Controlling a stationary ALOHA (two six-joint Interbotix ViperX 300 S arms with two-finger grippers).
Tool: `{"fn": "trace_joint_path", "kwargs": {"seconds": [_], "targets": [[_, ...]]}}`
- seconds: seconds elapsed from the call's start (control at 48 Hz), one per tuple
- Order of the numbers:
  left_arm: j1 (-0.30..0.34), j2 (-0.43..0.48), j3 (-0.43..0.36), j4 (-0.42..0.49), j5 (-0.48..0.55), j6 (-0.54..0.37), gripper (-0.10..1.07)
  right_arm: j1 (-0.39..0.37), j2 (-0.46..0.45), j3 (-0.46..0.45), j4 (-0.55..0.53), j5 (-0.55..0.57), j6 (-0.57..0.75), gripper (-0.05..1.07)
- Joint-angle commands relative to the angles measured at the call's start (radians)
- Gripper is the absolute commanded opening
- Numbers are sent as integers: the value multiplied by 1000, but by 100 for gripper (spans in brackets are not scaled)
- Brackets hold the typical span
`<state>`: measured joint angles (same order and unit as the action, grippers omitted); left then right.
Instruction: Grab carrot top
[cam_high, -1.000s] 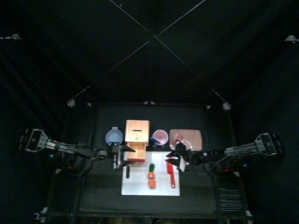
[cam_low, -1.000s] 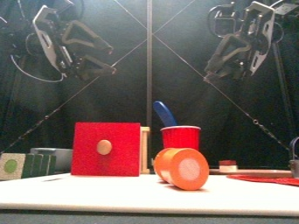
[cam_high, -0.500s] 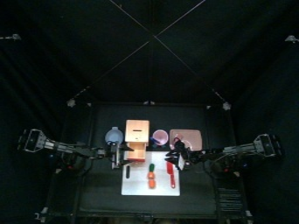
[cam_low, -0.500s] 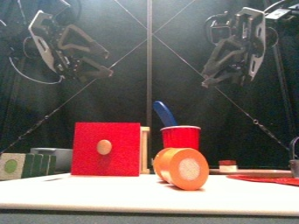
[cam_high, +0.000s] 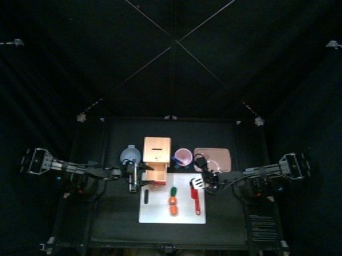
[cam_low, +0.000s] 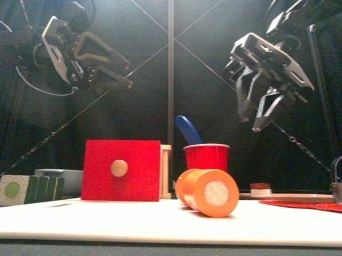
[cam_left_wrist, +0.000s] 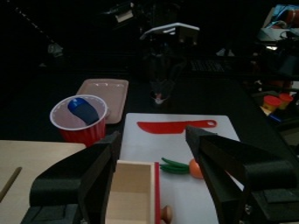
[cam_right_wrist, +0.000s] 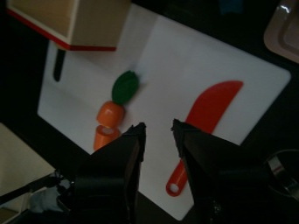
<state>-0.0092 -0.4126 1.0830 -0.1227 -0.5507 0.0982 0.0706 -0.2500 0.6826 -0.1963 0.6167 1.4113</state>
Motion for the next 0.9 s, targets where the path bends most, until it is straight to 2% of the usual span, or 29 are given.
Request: {"fn": "trace_joint_path", "kwargs": {"seconds": [0.0,0.104,0.188,0.354,0.542,0.729,0.875], "targets": [[-3,2,-29,8,-9,0,93,6,23,-44,38,3,0,84],[-8,2,-32,18,-11,0,93,0,57,-61,92,-2,0,99],[-11,0,-29,28,-12,0,93,0,91,-78,117,-2,6,106],[-11,2,-23,35,-11,0,93,8,224,-169,155,-35,20,102],[-12,2,-18,35,-12,-3,93,29,383,-307,195,-17,18,101],[-43,2,-18,32,-11,-5,93,52,445,-365,224,51,21,101],[-67,2,-25,32,-18,-5,93,55,477,-388,221,51,21,101]]}}
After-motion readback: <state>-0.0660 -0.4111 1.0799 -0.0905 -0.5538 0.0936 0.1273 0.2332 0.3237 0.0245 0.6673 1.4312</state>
